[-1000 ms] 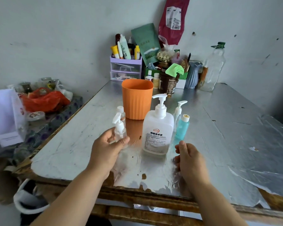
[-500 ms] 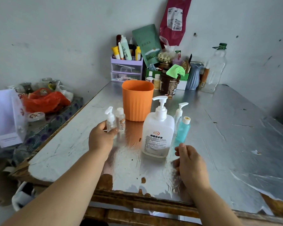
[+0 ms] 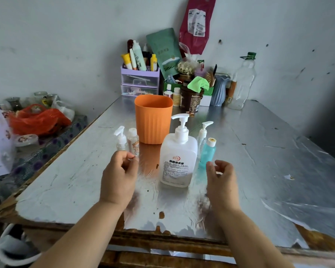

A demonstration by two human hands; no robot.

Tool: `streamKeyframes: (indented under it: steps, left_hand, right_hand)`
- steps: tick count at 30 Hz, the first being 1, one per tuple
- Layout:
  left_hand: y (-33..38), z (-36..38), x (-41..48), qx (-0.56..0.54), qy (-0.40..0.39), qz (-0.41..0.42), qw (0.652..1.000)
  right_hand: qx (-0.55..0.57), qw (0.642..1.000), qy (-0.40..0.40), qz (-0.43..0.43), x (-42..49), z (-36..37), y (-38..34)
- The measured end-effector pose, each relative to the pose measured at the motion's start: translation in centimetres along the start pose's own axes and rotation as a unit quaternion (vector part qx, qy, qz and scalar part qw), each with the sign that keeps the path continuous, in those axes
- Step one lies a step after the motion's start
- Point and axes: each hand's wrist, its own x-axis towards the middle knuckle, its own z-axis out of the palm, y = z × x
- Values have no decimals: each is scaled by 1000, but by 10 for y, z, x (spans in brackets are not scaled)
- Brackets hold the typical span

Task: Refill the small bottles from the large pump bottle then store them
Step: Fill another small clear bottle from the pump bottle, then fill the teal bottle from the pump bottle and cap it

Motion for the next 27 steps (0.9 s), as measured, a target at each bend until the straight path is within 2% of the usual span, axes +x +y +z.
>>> streamKeyframes:
  steps: [4, 9, 12, 15, 20, 23, 27]
  left_hand:
    - [-4, 3, 1, 26, -34, 66, 997]
    - [-8, 4, 4, 1, -9, 51, 999]
    - [-8, 4, 5, -4, -10, 46, 999]
    - [-6, 2, 2, -9, -18, 46, 999]
    - [-2, -1, -11, -33, -70, 160, 984]
    - [2, 0, -19, -6, -115, 254, 960]
    - [3, -1, -22, 4, -181, 309, 934]
  right_hand:
    - [-12, 1000, 4, -1, 43, -1, -17]
    - [-28, 997, -64, 14, 70, 2, -24]
    - [-45, 997, -55, 12, 65, 0, -23]
    - [-16, 999, -26, 14, 40, -12, -20]
    - [13, 999, -12, -27, -21, -31, -17]
    - [1, 995, -59, -83, -53, -31, -22]
    - [-1, 986, -130, -105, -75, -14, -33]
